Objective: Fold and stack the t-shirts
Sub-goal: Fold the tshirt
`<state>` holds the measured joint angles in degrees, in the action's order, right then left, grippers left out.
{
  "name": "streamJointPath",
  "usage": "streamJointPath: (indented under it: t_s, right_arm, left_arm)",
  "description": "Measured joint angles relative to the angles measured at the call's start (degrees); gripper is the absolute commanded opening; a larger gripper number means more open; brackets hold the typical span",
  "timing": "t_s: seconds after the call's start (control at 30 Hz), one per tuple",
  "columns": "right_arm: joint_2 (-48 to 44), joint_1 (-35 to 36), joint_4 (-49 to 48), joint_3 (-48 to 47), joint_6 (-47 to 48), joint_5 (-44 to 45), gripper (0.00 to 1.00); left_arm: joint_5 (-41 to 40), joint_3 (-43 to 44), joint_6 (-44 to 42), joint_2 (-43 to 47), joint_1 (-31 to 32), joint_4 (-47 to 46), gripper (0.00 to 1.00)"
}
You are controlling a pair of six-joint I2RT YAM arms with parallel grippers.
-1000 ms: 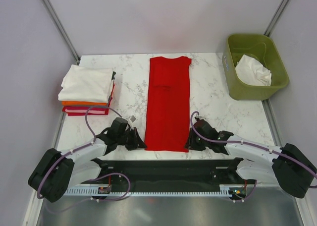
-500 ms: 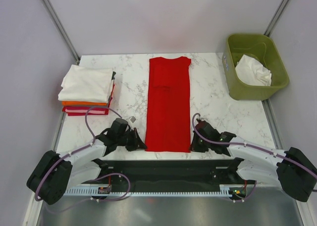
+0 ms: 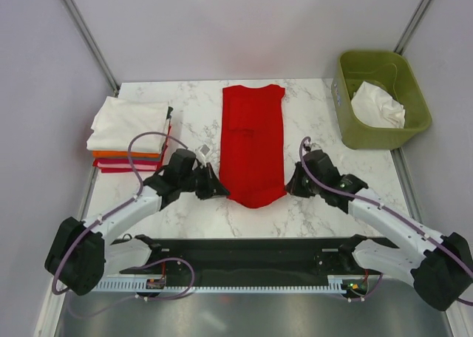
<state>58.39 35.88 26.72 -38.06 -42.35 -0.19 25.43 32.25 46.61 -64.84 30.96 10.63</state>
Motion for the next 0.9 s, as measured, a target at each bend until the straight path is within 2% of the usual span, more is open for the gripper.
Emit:
streamJointPath:
  t_s: [0.17, 0.4, 0.67, 0.9]
  right_arm:
    - [7.69, -8.37, 0.63, -8.87, 4.55, 0.04, 0.0]
    - [21.4, -14.36, -0.81, -19.82, 7.41, -0.61, 0.0]
    - [37.94, -18.14, -2.73, -32.15, 8.24, -3.37, 0.0]
    - [46.1, -19.26, -3.39, -38.82, 8.33, -5.01, 0.0]
  left_arm:
    - [-1.55, 10.38, -0.11, -6.16, -2.56, 0.17, 0.02]
    - [-6.21, 21.33, -0.09, -17.64, -6.54, 0.96, 0.02]
    - [-7.85, 27.76, 0.55, -29.33, -10.56, -0.04, 0.02]
    - [-7.82, 32.76, 1.4, -36.26, -12.98, -0.59, 0.02]
